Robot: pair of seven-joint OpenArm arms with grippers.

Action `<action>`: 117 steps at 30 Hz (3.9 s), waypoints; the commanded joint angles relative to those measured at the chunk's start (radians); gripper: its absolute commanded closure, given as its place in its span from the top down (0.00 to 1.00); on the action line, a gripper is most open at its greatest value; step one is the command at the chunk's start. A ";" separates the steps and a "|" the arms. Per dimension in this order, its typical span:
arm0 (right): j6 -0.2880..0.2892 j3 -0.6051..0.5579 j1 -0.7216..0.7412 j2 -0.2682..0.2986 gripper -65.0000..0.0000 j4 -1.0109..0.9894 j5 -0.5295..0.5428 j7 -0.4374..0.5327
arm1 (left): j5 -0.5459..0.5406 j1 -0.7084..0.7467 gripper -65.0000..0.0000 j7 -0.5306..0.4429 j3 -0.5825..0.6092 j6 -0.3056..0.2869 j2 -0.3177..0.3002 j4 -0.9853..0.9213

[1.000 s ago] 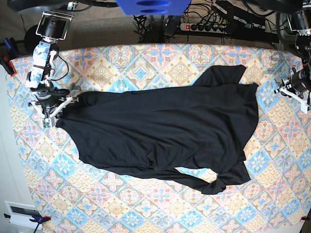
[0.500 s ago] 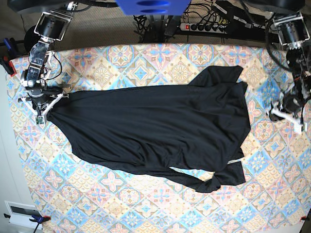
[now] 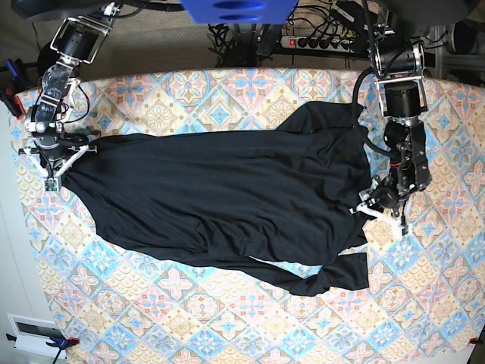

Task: Layout the t-shirt on the table in an organized manner, then fold the t-shirt properly
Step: 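Lower the left gripper and regrasp the shirt's side edge, then pull the shirt edge with both grippers to stretch it flat, then release the shirt with the left gripper and move it along the side edge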

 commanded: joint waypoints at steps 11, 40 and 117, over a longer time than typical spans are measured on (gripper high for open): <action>-0.006 0.002 0.015 0.014 0.00 0.021 -0.003 0.017 | 0.024 -0.215 0.27 -0.033 0.039 -0.006 0.059 -0.313; -0.006 0.002 0.020 0.014 0.00 0.018 -0.003 -0.004 | -0.051 0.264 0.08 0.260 0.019 -0.049 -0.228 0.354; 0.000 -0.127 0.015 -0.006 0.00 0.121 0.000 -0.018 | 0.161 -0.476 0.20 -0.267 0.025 -0.049 -0.158 -0.453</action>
